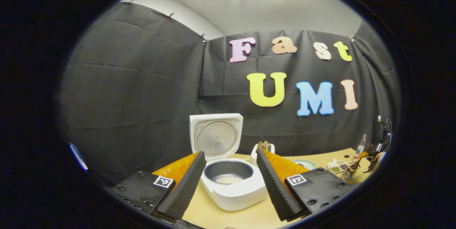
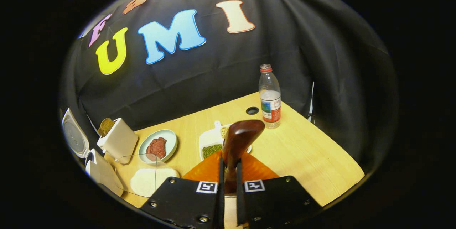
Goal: Close the left gripper, press the button to open the rice cooker; take a wooden spoon from the chopstick holder with the right hand, scoop a spoonful of rice and pour it into the rice cooker, then put the wooden spoon back into the chopstick holder.
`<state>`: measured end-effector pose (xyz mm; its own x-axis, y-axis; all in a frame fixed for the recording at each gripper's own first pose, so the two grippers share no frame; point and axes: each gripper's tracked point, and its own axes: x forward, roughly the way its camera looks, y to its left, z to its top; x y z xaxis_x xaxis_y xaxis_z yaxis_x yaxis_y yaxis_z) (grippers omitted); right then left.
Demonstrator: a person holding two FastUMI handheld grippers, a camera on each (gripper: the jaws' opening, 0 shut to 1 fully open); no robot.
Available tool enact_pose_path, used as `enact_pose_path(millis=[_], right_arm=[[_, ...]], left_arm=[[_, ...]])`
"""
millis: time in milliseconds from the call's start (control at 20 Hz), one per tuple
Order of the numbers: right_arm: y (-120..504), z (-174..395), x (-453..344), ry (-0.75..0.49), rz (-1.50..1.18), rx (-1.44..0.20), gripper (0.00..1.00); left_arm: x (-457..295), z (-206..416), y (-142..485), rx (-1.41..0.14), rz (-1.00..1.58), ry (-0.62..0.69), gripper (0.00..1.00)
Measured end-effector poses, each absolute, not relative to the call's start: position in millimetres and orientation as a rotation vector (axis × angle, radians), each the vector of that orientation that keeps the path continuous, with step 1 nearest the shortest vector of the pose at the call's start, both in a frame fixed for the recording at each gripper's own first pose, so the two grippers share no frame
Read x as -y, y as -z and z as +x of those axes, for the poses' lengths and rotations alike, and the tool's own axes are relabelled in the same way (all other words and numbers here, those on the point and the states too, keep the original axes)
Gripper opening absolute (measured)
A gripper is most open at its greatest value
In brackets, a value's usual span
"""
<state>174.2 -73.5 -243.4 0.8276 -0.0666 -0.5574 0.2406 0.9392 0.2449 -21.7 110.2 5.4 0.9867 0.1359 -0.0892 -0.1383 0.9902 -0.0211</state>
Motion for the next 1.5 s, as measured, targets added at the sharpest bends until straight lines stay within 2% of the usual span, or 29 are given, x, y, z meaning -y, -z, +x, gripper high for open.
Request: enact_pose_path(millis=[100,150,200,300,350,550,650,700,850,1050,1100,1150,1200,1250,1300,1350,1450,1500], right_arm=[[230,170,75,0.167,0.272,-0.551,0.28],[223,167,78,0.174,0.243,-0.540,0.47],[215,163,83,0.184,0.210,-0.524,0.51],[193,156,94,0.214,0.130,-0.474,0.95],[179,150,99,0.224,0.086,-0.445,1.00],[125,123,102,0.221,-0.052,-0.344,1.00],[99,109,99,0.211,-0.064,-0.292,0.99],[89,100,97,0.208,-0.056,-0.266,0.99],[63,79,93,0.209,-0.043,-0.206,0.99],[45,60,96,0.217,-0.106,-0.183,1.00],[41,56,95,0.221,-0.105,-0.177,0.99],[39,53,92,0.217,-0.095,-0.176,0.99],[39,49,87,0.209,-0.082,-0.177,0.99],[40,45,84,0.204,-0.073,-0.179,0.99],[40,42,81,0.200,-0.072,-0.180,0.99],[40,40,80,0.201,-0.078,-0.180,0.99],[41,34,77,0.201,-0.098,-0.174,0.99],[41,31,75,0.203,-0.108,-0.173,0.99]], left_arm=[[-122,-19,-6,-0.089,-0.042,-0.158,0.99],[-127,-16,-7,-0.090,-0.046,-0.167,0.99],[-131,-14,-8,-0.089,-0.047,-0.177,0.99],[-144,-6,-12,-0.084,-0.034,-0.208,0.96],[-151,0,-16,-0.083,-0.023,-0.226,0.99],[-163,30,-26,-0.080,-0.001,-0.255,1.00],[-165,54,-33,-0.089,-0.011,-0.250,0.95],[-169,66,-37,-0.090,-0.015,-0.253,0.99],[-185,101,-57,-0.071,-0.041,-0.277,0.99],[-205,153,-78,-0.053,-0.113,-0.288,0.99],[-209,166,-80,-0.054,-0.130,-0.286,0.95],[-213,179,-81,-0.058,-0.137,-0.286,0.95],[-217,194,-81,-0.061,-0.132,-0.286,0.99],[-220,210,-80,-0.070,-0.121,-0.286,0.96],[-220,224,-79,-0.079,-0.107,-0.280,0.99],[-219,238,-78,-0.089,-0.094,-0.271,0.95],[-221,265,-74,-0.108,-0.071,-0.264,0.95],[-221,280,-72,-0.118,-0.067,-0.265,1.00]])
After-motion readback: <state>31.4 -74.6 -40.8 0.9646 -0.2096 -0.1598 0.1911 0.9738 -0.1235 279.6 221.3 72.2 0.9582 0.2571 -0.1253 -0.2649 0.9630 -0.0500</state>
